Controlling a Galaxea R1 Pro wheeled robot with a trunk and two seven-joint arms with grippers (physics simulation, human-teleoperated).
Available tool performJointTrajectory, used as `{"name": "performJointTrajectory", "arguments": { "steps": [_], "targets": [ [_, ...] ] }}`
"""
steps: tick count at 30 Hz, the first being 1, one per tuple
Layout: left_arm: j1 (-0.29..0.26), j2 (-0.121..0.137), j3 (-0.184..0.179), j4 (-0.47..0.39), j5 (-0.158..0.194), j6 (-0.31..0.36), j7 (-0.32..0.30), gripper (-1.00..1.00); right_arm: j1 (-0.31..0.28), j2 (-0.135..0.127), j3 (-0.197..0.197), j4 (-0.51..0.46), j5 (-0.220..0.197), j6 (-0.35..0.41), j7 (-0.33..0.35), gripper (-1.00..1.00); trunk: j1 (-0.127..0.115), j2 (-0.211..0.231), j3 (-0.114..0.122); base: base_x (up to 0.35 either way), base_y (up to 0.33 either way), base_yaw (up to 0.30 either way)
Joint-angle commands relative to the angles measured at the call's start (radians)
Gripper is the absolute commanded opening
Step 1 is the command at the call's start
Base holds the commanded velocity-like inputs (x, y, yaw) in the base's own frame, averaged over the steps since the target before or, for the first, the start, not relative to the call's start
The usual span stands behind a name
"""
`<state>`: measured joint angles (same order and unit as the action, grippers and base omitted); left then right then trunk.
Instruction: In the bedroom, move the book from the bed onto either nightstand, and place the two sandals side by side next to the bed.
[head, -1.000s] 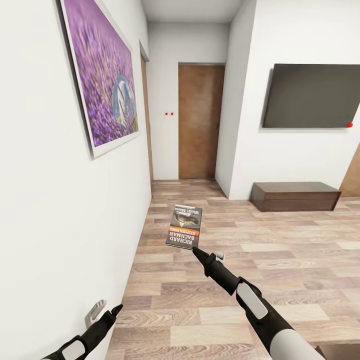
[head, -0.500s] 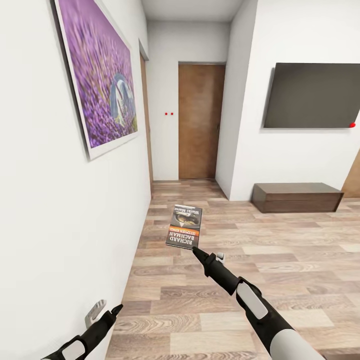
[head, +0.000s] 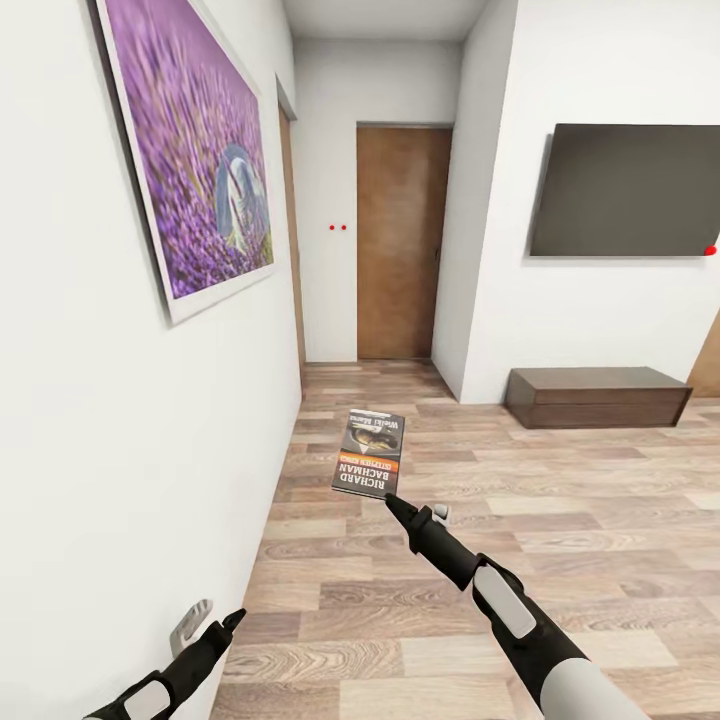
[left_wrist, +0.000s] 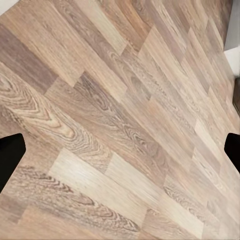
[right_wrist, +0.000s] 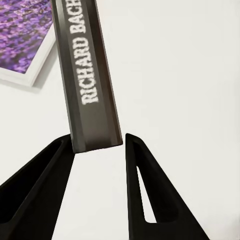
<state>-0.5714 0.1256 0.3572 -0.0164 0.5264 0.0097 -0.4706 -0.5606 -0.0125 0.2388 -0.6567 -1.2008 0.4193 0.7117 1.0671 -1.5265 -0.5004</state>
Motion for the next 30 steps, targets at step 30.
{"name": "performJointTrajectory", "arguments": {
  "steps": [30],
  "targets": [
    [-0.001,0.0,0.008,0.001,-0.003,0.001,-0.005,1.0,-0.001,-0.001,0.004,0.0,-0.013,0.006,0.0,-1.0,0.0,-0.001,-0.001,0.107,0.0,0.0]
  ]
}}
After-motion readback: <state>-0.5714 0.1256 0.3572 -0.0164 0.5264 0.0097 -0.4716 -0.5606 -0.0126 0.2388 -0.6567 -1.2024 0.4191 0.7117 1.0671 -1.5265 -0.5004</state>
